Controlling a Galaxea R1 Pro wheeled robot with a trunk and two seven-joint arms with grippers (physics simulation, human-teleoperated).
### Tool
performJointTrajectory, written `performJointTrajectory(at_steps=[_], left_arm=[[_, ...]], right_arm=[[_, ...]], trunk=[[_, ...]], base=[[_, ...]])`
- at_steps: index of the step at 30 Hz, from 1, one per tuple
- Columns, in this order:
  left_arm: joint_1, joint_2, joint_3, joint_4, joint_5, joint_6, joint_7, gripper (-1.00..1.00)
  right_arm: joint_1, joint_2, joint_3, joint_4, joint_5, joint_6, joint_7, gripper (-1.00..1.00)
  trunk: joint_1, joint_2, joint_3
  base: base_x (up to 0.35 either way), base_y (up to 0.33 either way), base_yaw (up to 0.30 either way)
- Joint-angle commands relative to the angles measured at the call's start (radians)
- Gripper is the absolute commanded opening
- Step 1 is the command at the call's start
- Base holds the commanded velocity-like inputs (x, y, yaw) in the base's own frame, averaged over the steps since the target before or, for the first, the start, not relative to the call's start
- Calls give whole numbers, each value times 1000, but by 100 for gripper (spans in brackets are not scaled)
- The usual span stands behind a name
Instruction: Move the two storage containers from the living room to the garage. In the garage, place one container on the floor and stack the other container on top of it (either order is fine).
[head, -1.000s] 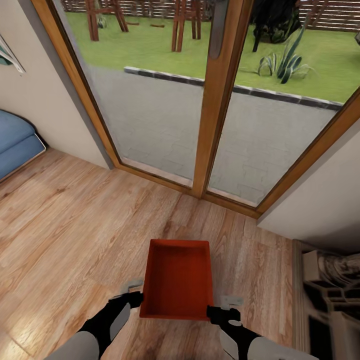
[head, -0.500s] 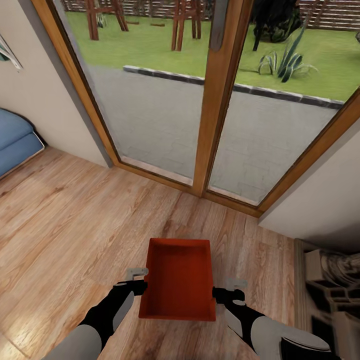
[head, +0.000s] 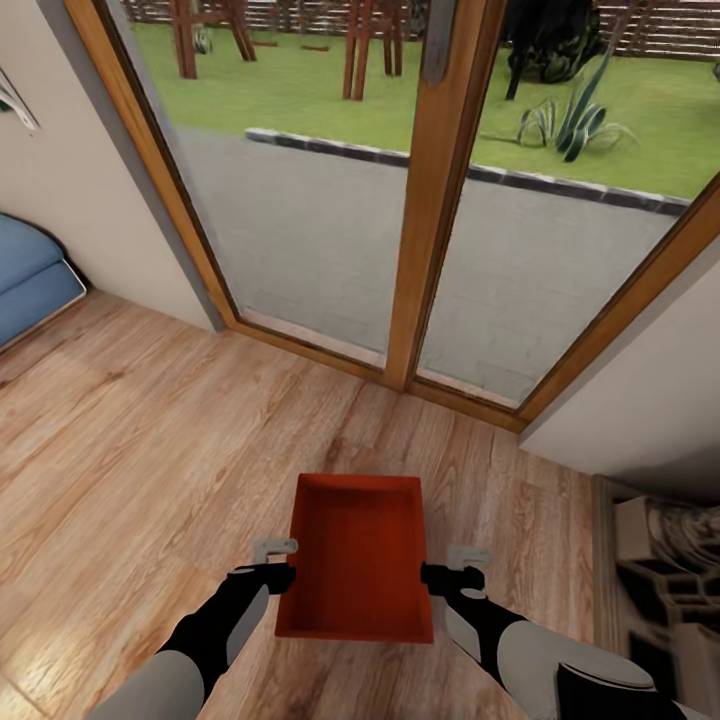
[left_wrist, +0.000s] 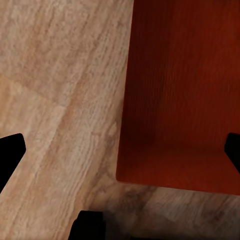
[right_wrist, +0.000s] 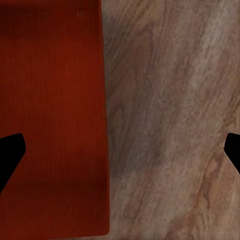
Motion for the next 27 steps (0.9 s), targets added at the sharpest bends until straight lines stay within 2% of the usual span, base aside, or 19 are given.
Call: performJointTrajectory(at_steps=[1, 4, 8, 27], left_arm=[[0, 1, -7, -2, 10, 4, 10, 100], [0, 1, -7, -1, 2, 2, 11, 100], [0, 0, -6, -1, -36, 0, 12, 100], [0, -1, -6, -1, -41, 1, 12, 100]], right_arm=[[0, 0, 9, -2, -8, -2, -5, 100], [0, 1, 9, -2, -8, -2, -5, 100], [-1, 3, 11, -2, -8, -3, -5, 100], [-1, -3, 11, -11, -8, -21, 3, 100]], trunk=[[4, -8, -4], [15, -29, -13], [31, -57, -26], [104, -190, -85]], base=[[0, 0, 0], [0, 0, 0], [0, 0, 0], [0, 0, 0]])
